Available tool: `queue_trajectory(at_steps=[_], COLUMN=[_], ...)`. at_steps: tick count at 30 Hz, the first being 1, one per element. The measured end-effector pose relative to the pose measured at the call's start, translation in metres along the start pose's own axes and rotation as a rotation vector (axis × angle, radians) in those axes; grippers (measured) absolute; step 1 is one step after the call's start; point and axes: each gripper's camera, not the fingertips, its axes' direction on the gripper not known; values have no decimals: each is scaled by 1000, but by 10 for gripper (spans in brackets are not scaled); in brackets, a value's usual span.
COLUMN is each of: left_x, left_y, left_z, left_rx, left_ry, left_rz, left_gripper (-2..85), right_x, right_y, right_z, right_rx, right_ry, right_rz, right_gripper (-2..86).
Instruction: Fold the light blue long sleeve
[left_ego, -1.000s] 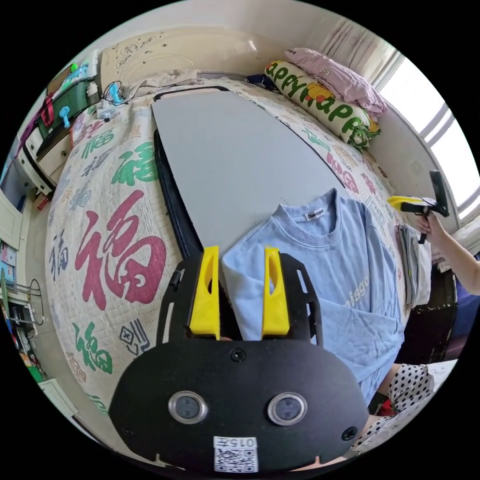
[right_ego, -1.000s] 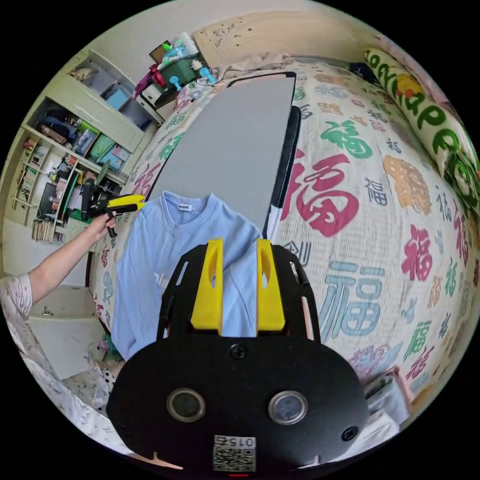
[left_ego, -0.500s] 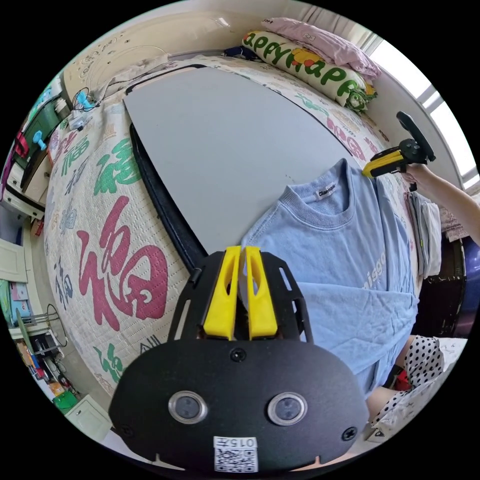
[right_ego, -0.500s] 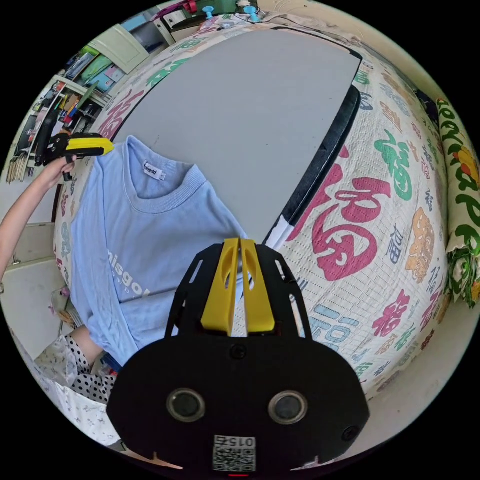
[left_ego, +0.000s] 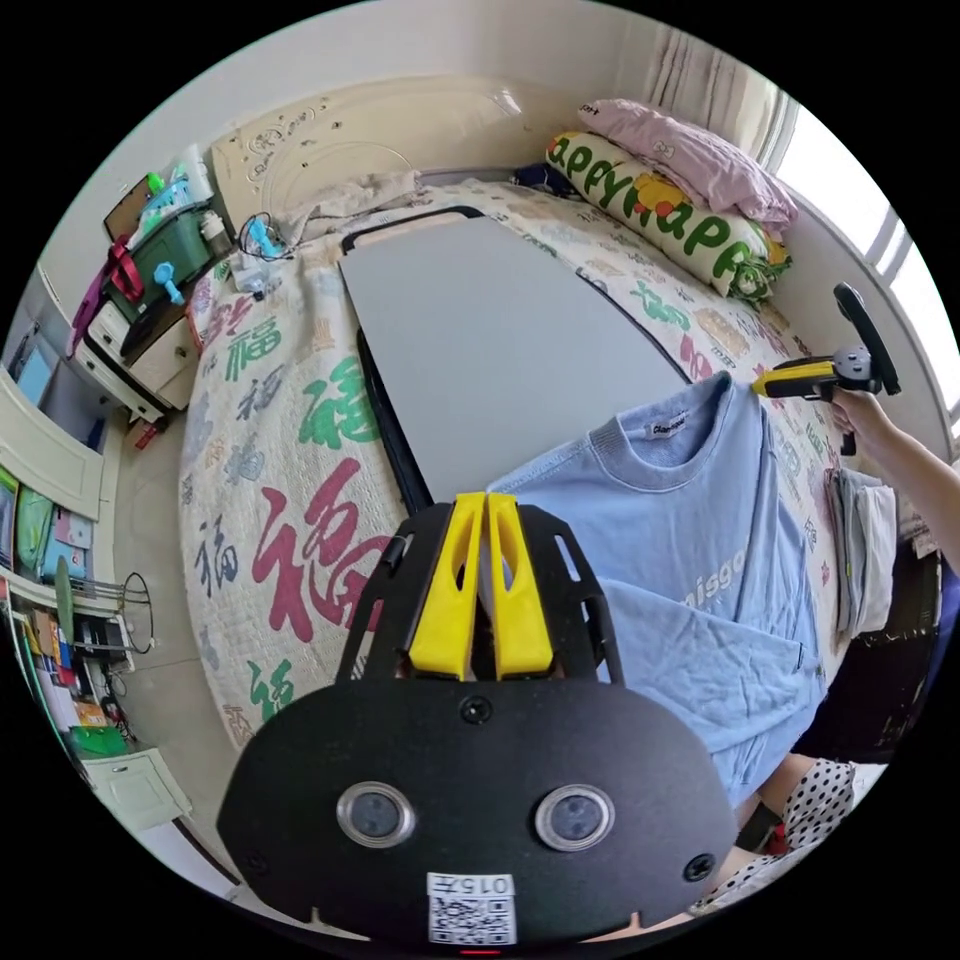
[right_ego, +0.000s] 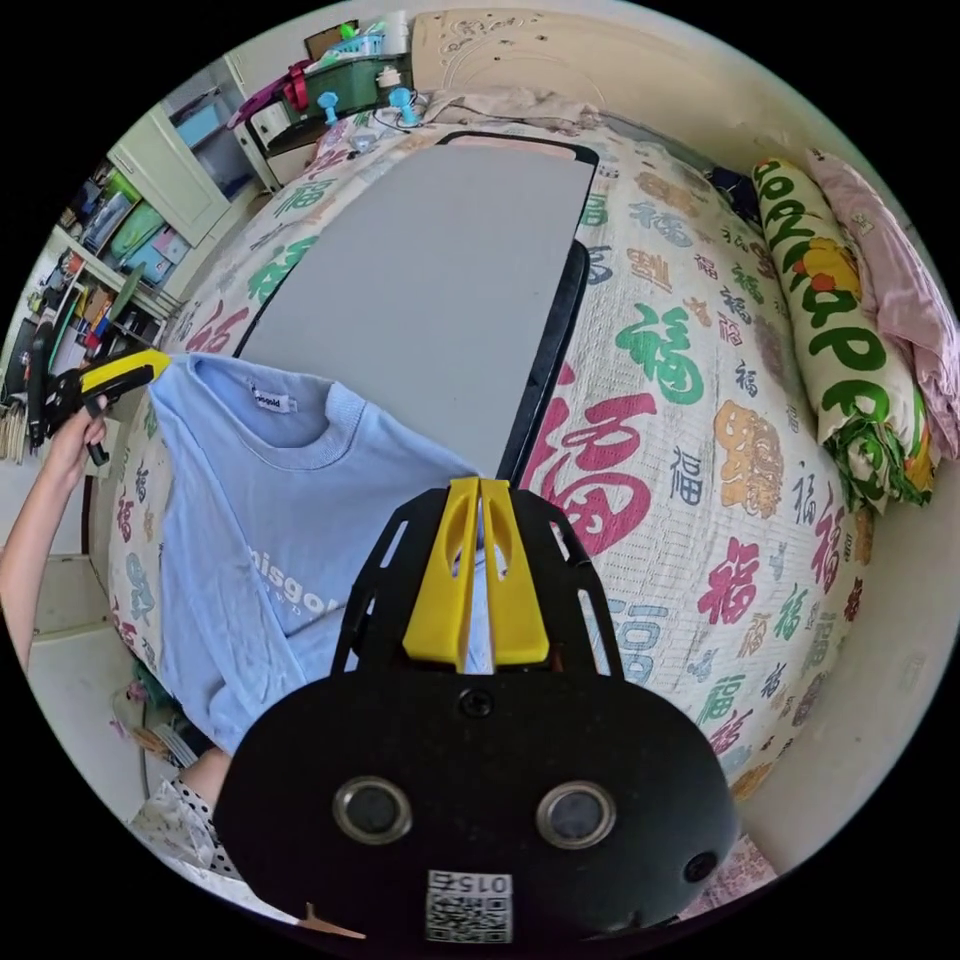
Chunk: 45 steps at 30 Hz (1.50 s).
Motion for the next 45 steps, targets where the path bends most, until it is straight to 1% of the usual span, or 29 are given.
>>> queue_trajectory(at_steps=[4,7,9,10,12,13,15,16,18,21,26,28,32,34,36,38,40,41,42,43,45], left_x=[31,62,96,106,144,153,185,193,228,267,300,306,311,315,316,311,304,295,275,262,198], left_y=[1,41,88,102,154,167,214,223,255,282,292,291,279,271,259,249,239,230,221,216,196], left_z=[-56,-115,-164,-175,-208,-214,-230,-233,-235,-234,-263,-276,-305,-318,-337,-341,-340,-341,-350,-356,-382], left_rx=[67,143,167,162,69,50,-33,-53,-146,-254,-299,-311,-304,-318,-326,-333,-361,-381,-358,-334,-229], left_ry=[3,67,108,128,206,222,313,330,347,340,327,336,331,344,313,276,269,284,324,349,402], left_rz=[35,116,236,273,394,402,427,424,459,509,559,566,535,557,582,541,481,426,334,278,33], left_gripper=[-1,-1,-1,-1,-1,-1,-1,-1,-1,-2,-5,-5,-6,-6,-5,-4,-3,-1,1,3,17], right_x=[-10,-24,-38,-42,-63,-71,-107,-114,-135,-155,-159,-161,-156,-149,-141,-130,-111,-93,-67,-52,20], right_y=[8,54,114,130,201,218,282,294,335,374,407,417,427,428,431,433,430,428,425,424,415], right_z=[-44,-87,-120,-127,-148,-151,-157,-157,-145,-132,-142,-148,-167,-173,-186,-190,-188,-188,-194,-199,-227], right_rx=[59,103,121,114,87,75,10,-12,-120,-201,-248,-268,-279,-295,-325,-340,-362,-387,-380,-369,-283], right_ry=[-22,-65,-128,-144,-205,-211,-184,-192,-249,-231,-250,-230,-196,-203,-198,-208,-245,-300,-379,-409,-468], right_rz=[-11,-95,-185,-204,-287,-312,-419,-429,-412,-428,-396,-421,-443,-440,-455,-435,-358,-298,-222,-183,-4], right_gripper=[-9,-9,-8,-8,-6,-6,-5,-5,-4,-4,-4,-4,-5,-5,-4,-4,-2,0,3,7,36])
